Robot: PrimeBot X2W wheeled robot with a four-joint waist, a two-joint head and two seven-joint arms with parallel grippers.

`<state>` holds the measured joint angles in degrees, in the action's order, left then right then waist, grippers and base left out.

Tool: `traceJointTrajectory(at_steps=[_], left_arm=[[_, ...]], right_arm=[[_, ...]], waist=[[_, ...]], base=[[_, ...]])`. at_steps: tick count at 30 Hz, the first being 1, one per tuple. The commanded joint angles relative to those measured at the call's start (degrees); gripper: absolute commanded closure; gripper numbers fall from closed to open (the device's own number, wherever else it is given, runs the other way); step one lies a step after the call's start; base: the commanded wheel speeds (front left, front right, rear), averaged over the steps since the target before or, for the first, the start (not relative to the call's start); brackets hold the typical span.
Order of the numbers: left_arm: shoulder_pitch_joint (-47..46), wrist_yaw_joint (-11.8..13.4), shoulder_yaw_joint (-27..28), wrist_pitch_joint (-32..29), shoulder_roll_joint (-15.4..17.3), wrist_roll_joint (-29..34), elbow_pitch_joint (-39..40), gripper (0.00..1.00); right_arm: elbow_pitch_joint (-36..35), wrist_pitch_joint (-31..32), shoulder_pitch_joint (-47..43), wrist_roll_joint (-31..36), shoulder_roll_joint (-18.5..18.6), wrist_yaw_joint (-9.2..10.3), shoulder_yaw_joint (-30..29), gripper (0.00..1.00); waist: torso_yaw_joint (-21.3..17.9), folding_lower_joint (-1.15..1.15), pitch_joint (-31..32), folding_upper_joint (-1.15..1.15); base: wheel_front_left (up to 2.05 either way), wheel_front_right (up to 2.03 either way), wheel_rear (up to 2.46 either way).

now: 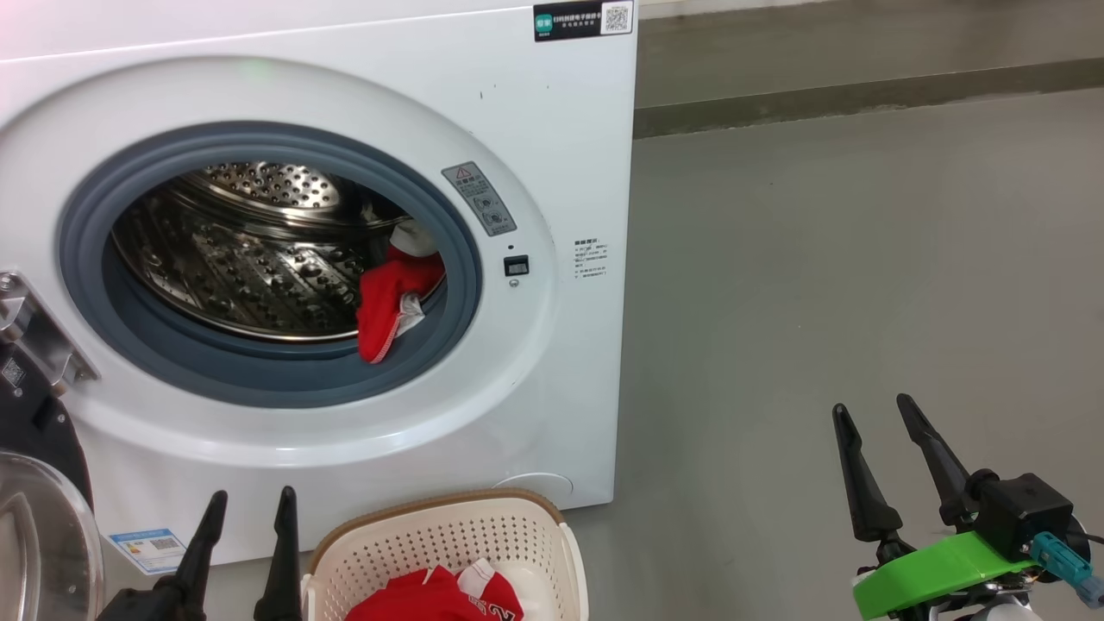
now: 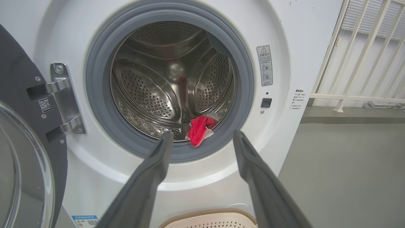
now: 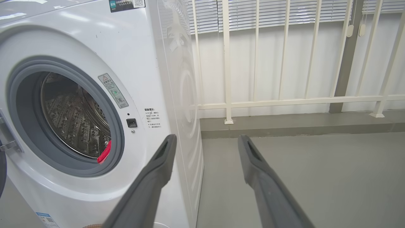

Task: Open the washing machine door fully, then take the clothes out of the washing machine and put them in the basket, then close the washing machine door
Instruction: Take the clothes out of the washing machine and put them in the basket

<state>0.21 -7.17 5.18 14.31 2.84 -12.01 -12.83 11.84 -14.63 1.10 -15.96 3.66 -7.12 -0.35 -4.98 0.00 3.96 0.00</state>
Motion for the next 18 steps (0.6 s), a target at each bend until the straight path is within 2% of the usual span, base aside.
traceJointTrajectory(at_steps=[1, 18], left_arm=[[-0.7, -0.3, 1.6, 0.7, 1.2, 0.3, 1.2, 0.00], [-2.1, -0.3, 1.7, 0.7, 0.8, 0.6, 0.6, 0.00]], right_arm=[[-1.4, -0.4, 0.6, 0.9, 0.5, -0.36, 1.1, 0.00], [-1.6, -0.4, 0.2, 0.2, 0.8, -0.36, 2.2, 0.00]], waist=[[0.0, 0.00, 0.0, 0.00], [0.2, 0.00, -1.0, 0.00]], base=[[0.00, 0.00, 0.00], [0.00, 0.00, 0.00]])
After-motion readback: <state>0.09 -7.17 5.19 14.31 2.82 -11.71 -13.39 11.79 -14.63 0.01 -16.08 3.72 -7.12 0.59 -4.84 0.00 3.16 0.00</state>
